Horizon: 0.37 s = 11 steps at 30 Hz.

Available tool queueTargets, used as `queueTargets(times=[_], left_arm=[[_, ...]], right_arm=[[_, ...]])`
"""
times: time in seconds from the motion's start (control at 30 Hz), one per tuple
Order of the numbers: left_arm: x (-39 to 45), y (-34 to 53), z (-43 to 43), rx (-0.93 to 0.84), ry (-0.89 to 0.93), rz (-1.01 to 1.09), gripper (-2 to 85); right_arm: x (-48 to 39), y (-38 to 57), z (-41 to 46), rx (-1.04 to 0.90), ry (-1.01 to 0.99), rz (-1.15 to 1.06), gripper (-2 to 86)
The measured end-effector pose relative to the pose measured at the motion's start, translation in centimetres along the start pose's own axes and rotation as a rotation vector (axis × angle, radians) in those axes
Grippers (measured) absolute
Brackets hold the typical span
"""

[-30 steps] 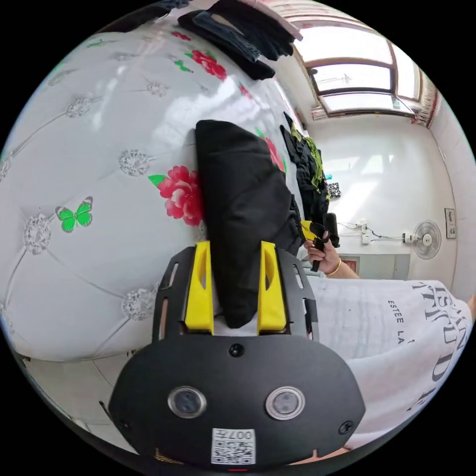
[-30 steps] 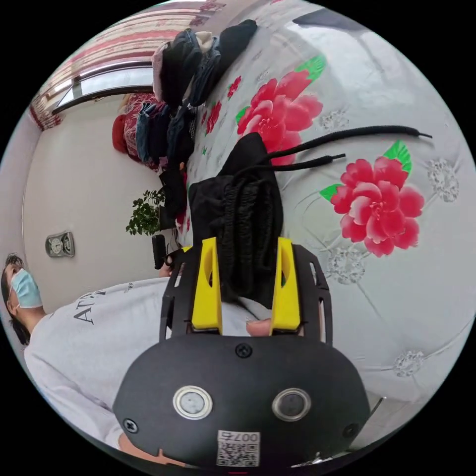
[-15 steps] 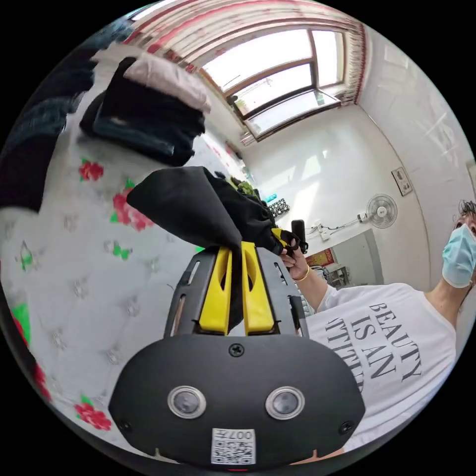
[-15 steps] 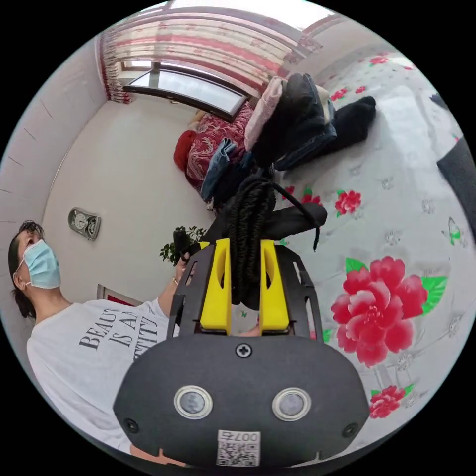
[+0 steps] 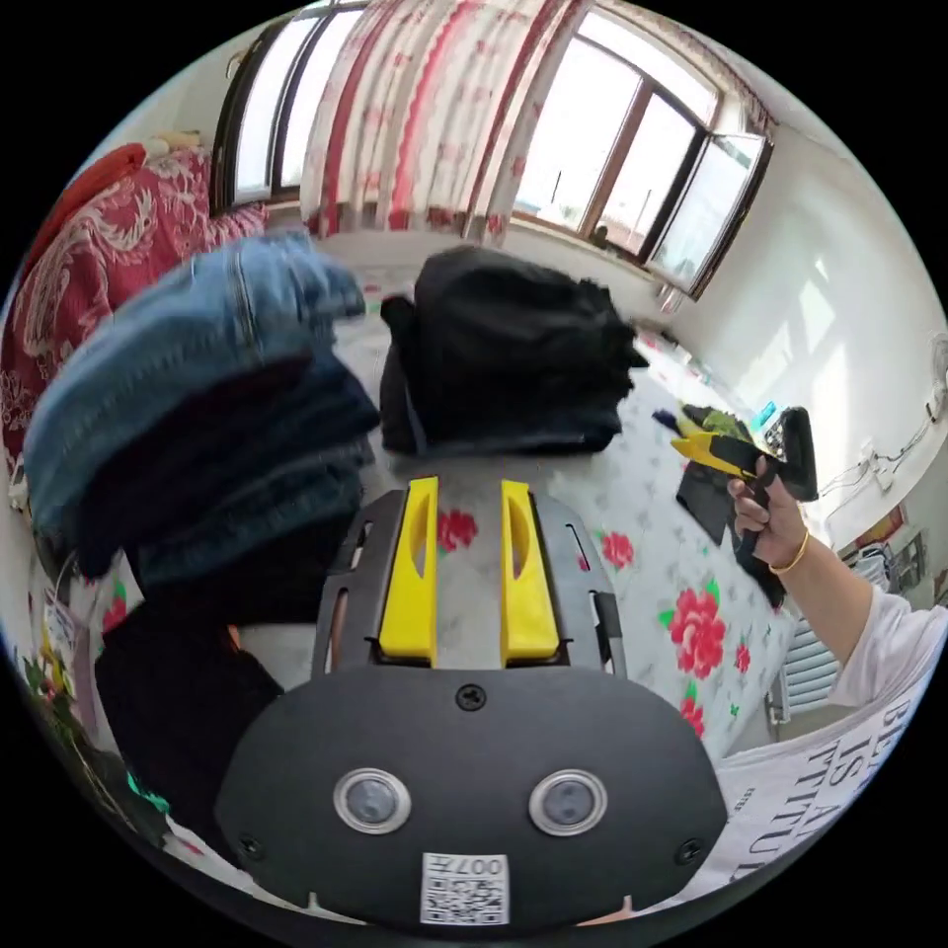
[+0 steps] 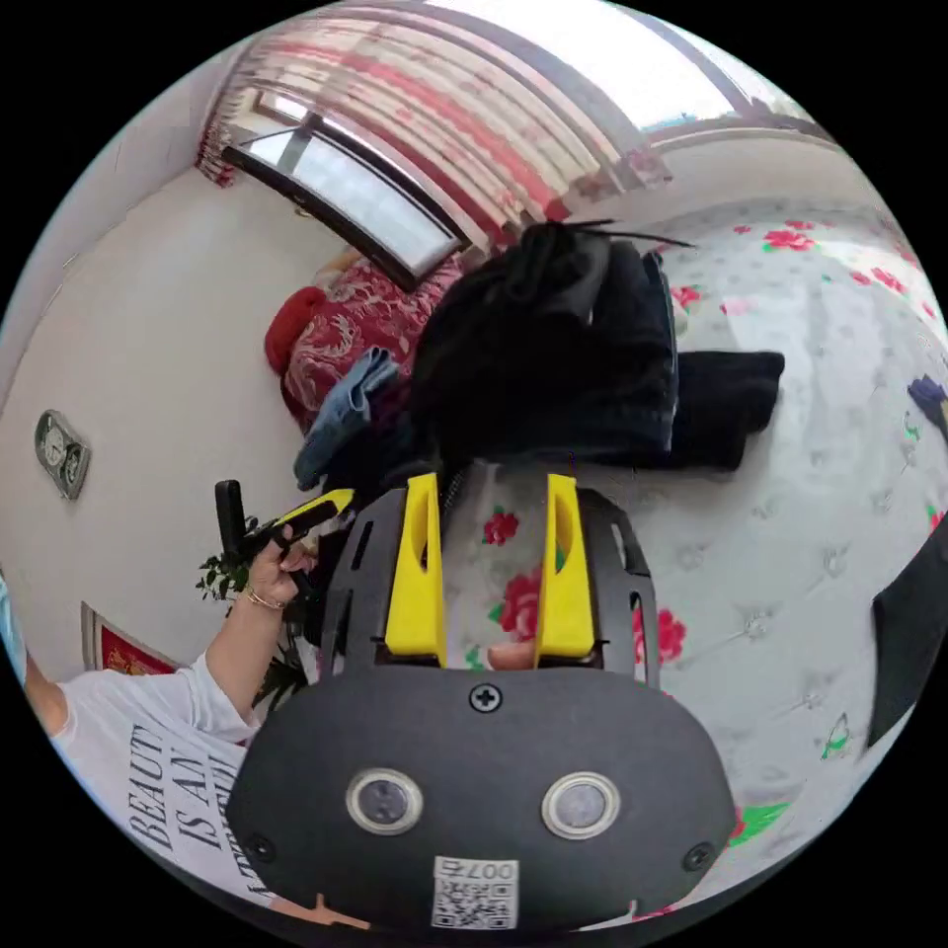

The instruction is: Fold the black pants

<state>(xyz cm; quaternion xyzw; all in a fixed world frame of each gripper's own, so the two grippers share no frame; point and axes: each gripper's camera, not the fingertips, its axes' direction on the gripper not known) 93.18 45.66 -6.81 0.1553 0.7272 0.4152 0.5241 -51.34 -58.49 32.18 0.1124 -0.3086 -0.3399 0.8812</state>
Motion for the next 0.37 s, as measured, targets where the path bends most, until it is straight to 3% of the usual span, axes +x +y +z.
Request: queueTargets(times=[0.1, 0.17, 0.23, 0.37], left_arm=[[1.8, 11.5, 8.2, -0.277, 0.034, -0.095, 7.3], [3.6, 17.7, 10.2, -0.383, 0.046, -0.141, 6.9], [6.6, 23.3, 10.5, -0.479, -0.018, -0.143, 6.2], [10.8, 27.0, 10.7, -0.576, -0.109, -0.103, 7.4]], right_arm=[[6.3, 11.1, 5.0, -0.261, 0.148, 0.141, 8.9], [9.4, 16.8, 3.8, -0.325, 0.231, 0.212, 8.4], [11.6, 20.6, -0.6, -0.282, 0.258, 0.229, 8.7], [16.6, 22.8, -15.3, -0.075, 0.562, 0.386, 10.0]])
